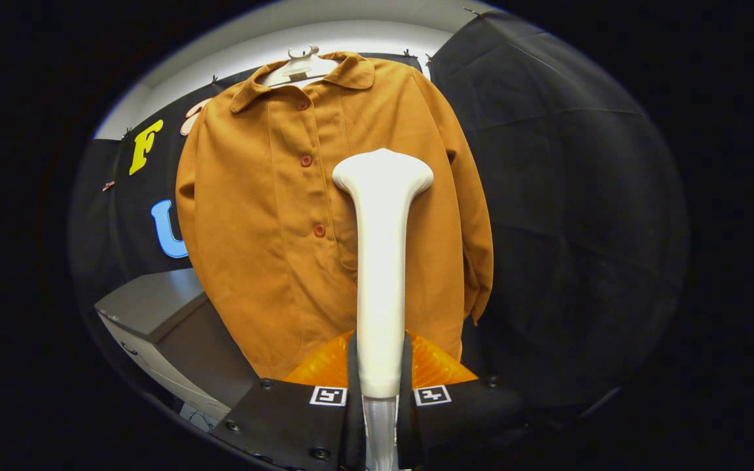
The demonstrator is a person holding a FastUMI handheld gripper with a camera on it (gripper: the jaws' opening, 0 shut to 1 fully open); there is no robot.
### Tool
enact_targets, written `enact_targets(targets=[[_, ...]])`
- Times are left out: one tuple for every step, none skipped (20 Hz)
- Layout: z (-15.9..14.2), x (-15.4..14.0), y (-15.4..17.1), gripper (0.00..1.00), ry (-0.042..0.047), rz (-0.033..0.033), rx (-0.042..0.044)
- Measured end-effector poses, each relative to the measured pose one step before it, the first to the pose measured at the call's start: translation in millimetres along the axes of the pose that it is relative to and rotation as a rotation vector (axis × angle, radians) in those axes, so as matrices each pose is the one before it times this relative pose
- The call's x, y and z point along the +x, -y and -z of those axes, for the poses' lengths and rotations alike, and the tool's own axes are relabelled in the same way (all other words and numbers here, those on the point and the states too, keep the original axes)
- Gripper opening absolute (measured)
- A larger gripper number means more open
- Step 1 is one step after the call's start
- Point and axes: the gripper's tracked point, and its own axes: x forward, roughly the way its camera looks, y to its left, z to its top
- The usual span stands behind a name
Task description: Iron the clothes twice with a garment steamer, once on the left side and once on the right side.
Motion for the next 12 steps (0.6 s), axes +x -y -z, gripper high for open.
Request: enact_targets(targets=[[8.46, -0.32, 1.47, 0.23, -0.01623, 0.00413, 0.00201], [9.98, -1.01, 0.88, 0.23, -0.01620, 0.00459, -0.00009], [9.20, 1.64, 1.11, 0.23, -0.01820, 0.00561, -0.00156], [9.04, 0.13, 1.70, 0.23, -0.01650, 0.00449, -0.00087], [9.69, -1.85, 1.64, 0.23, -0.01625, 0.00401, 0.00088], [8.22, -0.63, 1.68, 0.23, -0.01553, 0.00371, 0.00040], [7.84, -0.19, 1.19, 0.23, -0.01493, 0.00400, -0.00035], [7.35, -0.24, 0.61, 0.23, -0.01697, 0.00355, -0.00115], [6.55, -0.76, 0.90, 0.23, -0.01573, 0.00338, -0.00124], [6.08, -2.02, 0.59, 0.23, -0.01479, 0.00387, 0.00149], [6.30, -2.29, 0.90, 0.23, -0.01310, 0.00352, 0.00237], [4.20, -2.53, 0.77, 0.23, -0.01015, 0.00423, 0.00112]])
